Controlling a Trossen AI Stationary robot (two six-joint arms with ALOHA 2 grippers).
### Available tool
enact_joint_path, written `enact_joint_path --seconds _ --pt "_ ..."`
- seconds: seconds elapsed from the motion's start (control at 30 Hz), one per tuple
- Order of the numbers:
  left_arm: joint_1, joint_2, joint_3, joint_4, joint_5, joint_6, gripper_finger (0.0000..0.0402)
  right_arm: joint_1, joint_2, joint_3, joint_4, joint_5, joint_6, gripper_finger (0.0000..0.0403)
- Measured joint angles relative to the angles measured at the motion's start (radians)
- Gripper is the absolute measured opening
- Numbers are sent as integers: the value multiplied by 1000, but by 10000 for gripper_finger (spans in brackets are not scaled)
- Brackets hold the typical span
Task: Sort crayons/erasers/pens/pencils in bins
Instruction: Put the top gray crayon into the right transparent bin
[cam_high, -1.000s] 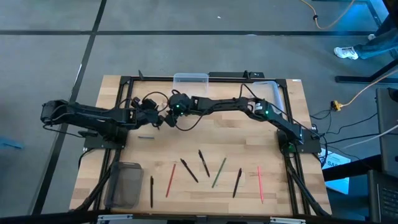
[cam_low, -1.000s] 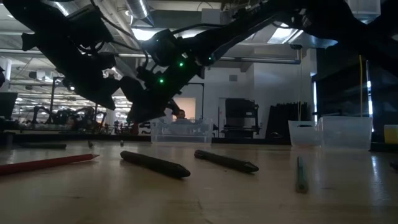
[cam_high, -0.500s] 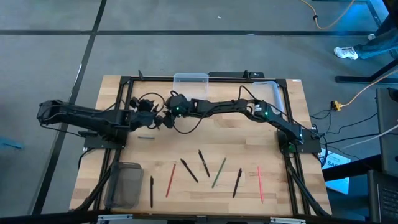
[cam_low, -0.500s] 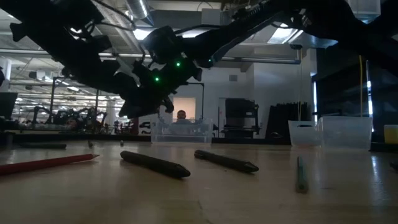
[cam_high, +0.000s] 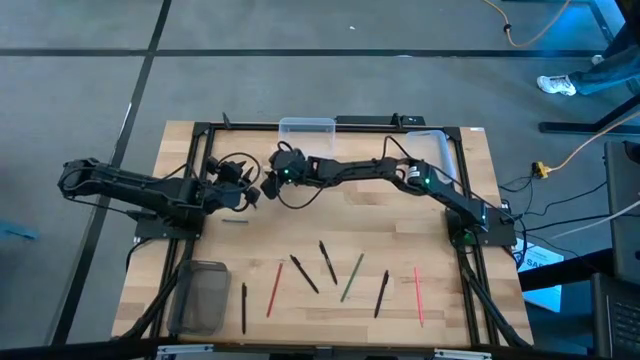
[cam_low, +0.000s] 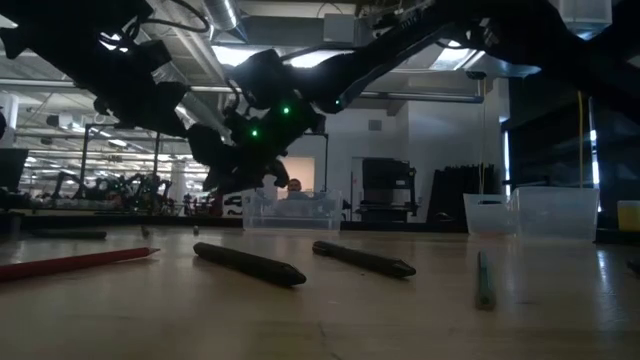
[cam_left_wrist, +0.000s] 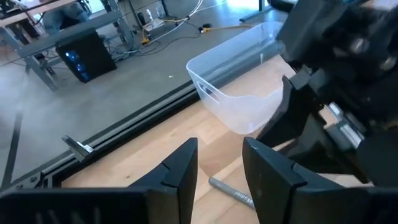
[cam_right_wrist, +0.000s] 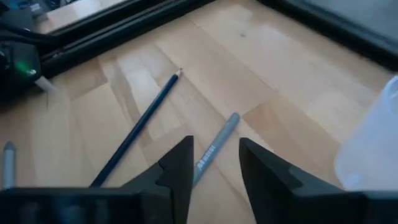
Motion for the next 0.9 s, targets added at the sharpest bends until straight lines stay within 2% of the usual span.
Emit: enact_joint_path --seconds 0.2,0.57,0.9 --pt "0 0 0 3 0 0 120 -1 53 53 7 1 4 132" --pt "0 0 0 -4 4 0 120 0 257 386 -150 8 1 132" --pt "0 0 0 -23 4 0 120 -15 275 386 -191 54 50 132"
